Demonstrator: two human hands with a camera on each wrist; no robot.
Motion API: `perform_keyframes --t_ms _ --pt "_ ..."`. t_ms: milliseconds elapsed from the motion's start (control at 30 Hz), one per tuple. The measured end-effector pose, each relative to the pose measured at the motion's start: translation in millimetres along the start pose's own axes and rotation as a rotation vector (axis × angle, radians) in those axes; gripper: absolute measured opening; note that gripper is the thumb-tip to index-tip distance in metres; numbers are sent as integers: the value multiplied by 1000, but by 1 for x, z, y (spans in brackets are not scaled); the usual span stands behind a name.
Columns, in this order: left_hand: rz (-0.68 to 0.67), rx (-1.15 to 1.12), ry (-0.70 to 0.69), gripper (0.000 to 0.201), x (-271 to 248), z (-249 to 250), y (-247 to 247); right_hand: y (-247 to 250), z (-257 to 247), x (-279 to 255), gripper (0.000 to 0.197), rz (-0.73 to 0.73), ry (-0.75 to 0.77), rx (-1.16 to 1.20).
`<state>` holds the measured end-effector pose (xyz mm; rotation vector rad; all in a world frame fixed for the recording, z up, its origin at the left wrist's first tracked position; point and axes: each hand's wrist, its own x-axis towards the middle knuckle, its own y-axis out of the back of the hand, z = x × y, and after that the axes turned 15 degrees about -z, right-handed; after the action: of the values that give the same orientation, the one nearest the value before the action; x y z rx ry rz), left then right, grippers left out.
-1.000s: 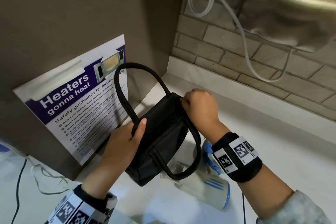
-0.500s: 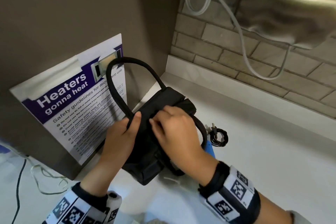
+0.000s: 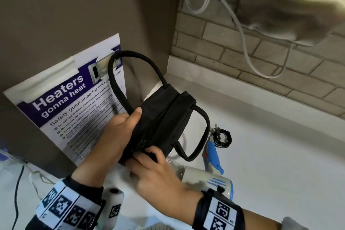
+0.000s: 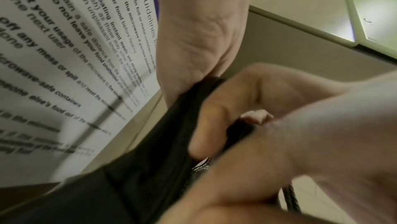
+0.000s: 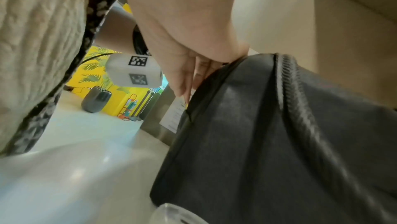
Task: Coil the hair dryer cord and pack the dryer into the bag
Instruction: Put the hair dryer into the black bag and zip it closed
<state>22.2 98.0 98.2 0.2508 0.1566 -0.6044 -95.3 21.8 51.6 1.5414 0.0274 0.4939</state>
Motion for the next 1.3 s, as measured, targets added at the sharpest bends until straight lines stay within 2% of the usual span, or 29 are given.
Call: perform_keyframes --t_ms 100,167,200,267,300,333,433,533,700,800,900,967,1033,1100,1167,1233,1300 --pt "15 74 -18 60 0 0 2 12 -2 -3 6 -51 -108 18" --pt "36 98 -23 59 2 -1 7 25 2 -7 44 -171 -196 -59" --pt "43 91 -28 62 4 -4 11 30 8 -9 52 -197 -256 -72" --pt "68 82 -14 70 8 -9 17 39 15 -13 35 -175 -319 -114" --pt "80 93 -12 69 9 -11 18 41 16 -17 25 -148 -329 -141" --pt "96 111 -16 63 10 -10 17 44 17 -21 24 -144 -328 -152" --pt "163 158 -43 51 13 -11 11 47 12 -27 30 -171 -301 -116" --pt "166 249 -139 20 8 -9 6 47 9 -23 35 -207 -296 -50" --pt "175 493 -278 20 -13 -1 4 73 19 -22 37 -164 -307 195" --pt "208 499 -307 23 -24 7 5 89 46 -36 35 -119 -373 259" --pt "218 543 -298 33 -30 17 8 88 87 -58 32 -86 -527 282" --pt "275 611 -384 36 -38 28 4 77 121 -76 30 -101 -639 293" --pt "320 617 -518 33 -53 44 -9 63 153 -92 29 -183 -751 272" --pt "244 602 -596 25 -68 57 -29 48 176 -104 31 -318 -845 261" --pt "4 589 -565 16 -74 55 -52 34 189 -108 33 -431 -904 278" --pt "-282 584 -373 12 -72 40 -73 17 196 -109 34 -526 -924 269" --pt "-533 668 -171 27 -66 15 -88 1 199 -106 38 -626 -923 245"
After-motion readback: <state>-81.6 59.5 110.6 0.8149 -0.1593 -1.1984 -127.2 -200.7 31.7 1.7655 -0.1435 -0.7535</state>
